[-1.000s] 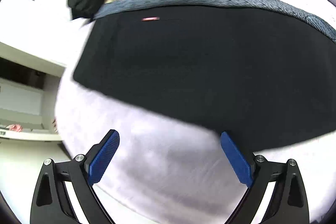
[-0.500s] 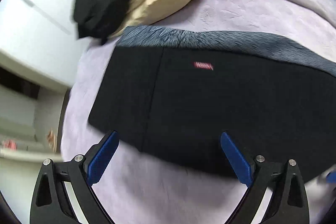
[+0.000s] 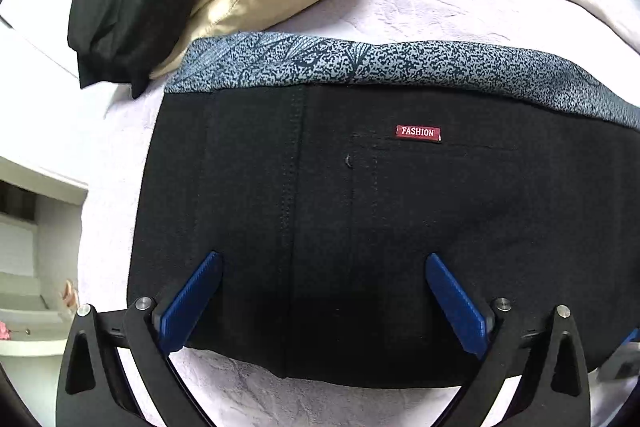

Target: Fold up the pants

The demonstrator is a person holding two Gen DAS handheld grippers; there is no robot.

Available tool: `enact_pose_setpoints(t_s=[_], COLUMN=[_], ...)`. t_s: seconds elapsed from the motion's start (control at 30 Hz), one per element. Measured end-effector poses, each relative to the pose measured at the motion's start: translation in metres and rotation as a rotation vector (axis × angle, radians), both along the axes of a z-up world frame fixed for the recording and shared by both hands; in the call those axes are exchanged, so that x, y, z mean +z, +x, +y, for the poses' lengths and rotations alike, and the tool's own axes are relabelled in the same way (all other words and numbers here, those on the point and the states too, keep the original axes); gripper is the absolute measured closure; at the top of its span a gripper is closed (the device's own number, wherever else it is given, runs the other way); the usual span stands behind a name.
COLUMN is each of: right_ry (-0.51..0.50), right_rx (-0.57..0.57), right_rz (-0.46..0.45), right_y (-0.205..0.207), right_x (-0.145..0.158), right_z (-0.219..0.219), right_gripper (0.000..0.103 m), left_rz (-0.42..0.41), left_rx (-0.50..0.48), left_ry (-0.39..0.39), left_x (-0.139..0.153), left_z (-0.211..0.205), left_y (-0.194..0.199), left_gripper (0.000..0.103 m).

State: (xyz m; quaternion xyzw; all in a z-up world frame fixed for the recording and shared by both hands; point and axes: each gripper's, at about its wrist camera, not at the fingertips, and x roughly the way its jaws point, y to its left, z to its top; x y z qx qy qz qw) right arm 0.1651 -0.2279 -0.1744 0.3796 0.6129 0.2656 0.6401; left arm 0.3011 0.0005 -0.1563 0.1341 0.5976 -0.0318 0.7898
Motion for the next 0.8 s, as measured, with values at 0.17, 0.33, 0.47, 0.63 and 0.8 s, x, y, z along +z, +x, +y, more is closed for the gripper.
enact_pose_setpoints(t_s=[0.17, 0.33, 0.47, 0.63, 0.8], right_ry=[-0.089, -0.187, -0.22, -0.281, -0.312], right_rx=[0.223, 0.298, 0.281, 0.419, 0.539], right_rz=[-0.017, -0.069, -0.211, -0.306, -0.315], right_y=[-0.012, -0.009, 0.07, 0.178, 0.237], right_x=[0.014, 0.063, 0.105, 0.104, 0.075], right_z=[0.036, 0.026, 0.025, 0.09, 0.157], right_gripper=[0.046, 0.046, 0.046, 0.046, 0.046], left_rz=[0.007, -0.051, -0.121, -0.073, -0.103], left_rx=[0.023, 0.11, 0.2, 0.251, 0.232], left_ry=[-0.027, -0.052, -0.05, -0.077, -0.093], left_x=[0.0, 0.032, 0.037, -0.004, -0.003], left_z=[0.007, 0.025, 0.048, 0.071, 0.073], left_y=[0.001, -0.009, -0.002, -0.012, -0.021], left_gripper=[0.0, 0.0, 0.0, 0.0, 0.0])
